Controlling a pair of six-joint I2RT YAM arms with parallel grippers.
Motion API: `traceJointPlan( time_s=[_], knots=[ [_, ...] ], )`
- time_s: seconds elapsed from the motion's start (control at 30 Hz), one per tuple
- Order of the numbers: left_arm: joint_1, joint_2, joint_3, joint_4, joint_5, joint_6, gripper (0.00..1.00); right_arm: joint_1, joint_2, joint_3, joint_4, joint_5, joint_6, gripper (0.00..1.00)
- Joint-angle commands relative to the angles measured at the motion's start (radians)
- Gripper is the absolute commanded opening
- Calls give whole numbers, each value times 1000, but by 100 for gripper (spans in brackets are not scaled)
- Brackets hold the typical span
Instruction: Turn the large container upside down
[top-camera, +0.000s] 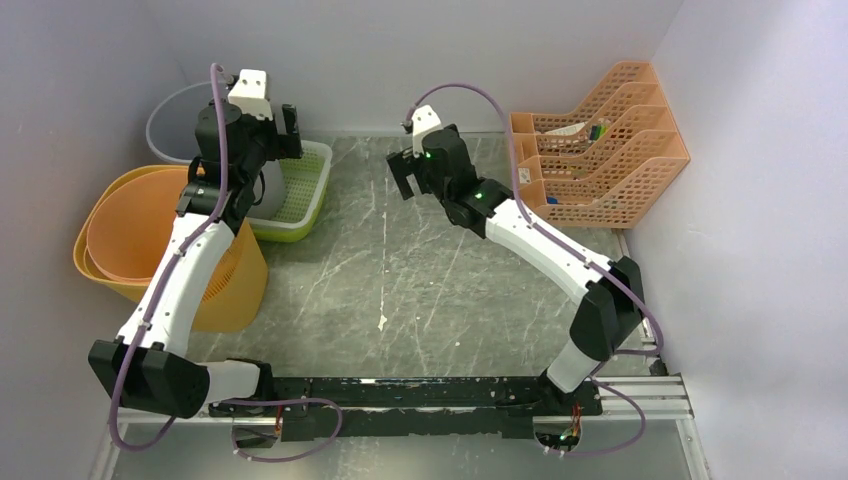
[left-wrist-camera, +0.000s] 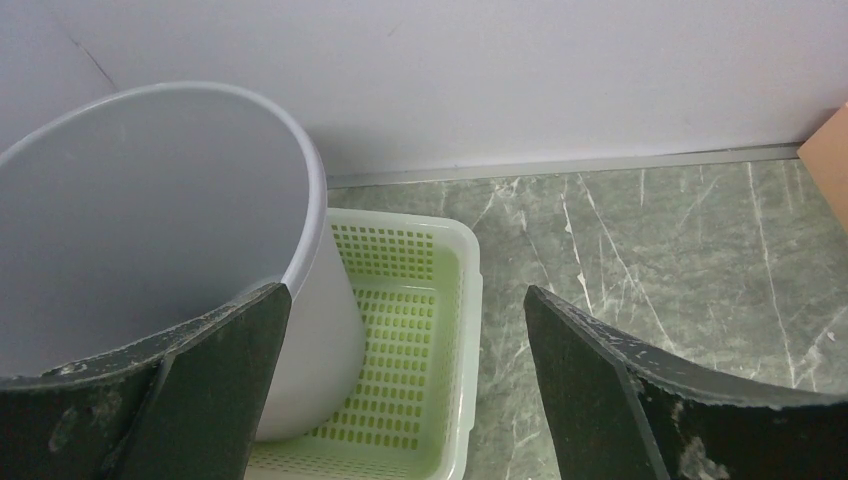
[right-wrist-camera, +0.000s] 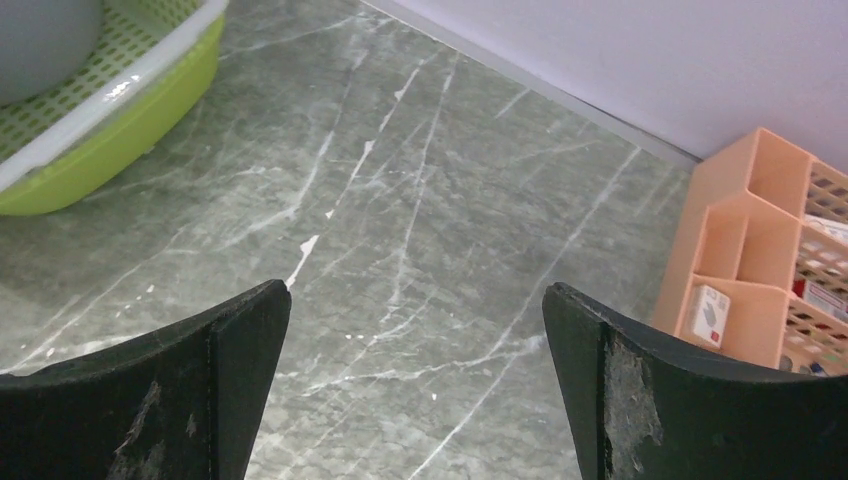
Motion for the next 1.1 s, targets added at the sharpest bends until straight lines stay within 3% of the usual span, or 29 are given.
traceJointPlan(
  time_s=[0.0,0.17,0.33,0.53,0.73,0.93,1.07],
  knots=[
    [-6,9,27,8,-5,11,100,-13,-89,-65,91,90,29,100],
    [-6,45,84,-12,-6,52,100,-63,-123,-96,108,54,56,100],
    [9,123,174,-52,-110,179,100,-75,-119,-70,73,57,61,100],
    [142,295,385,-220,27,166,99,-78,-120,-83,67,71,66,100],
    [197,409,518,-360,128,164,98,-97,-129,-106,75,74,68,100],
    [204,448,537,-412,250,163,97,-117,-126,-123,91,61,83,100],
    [203,471,533,-428,240,169,95,-133,-120,-133,94,45,93,100]
  ],
)
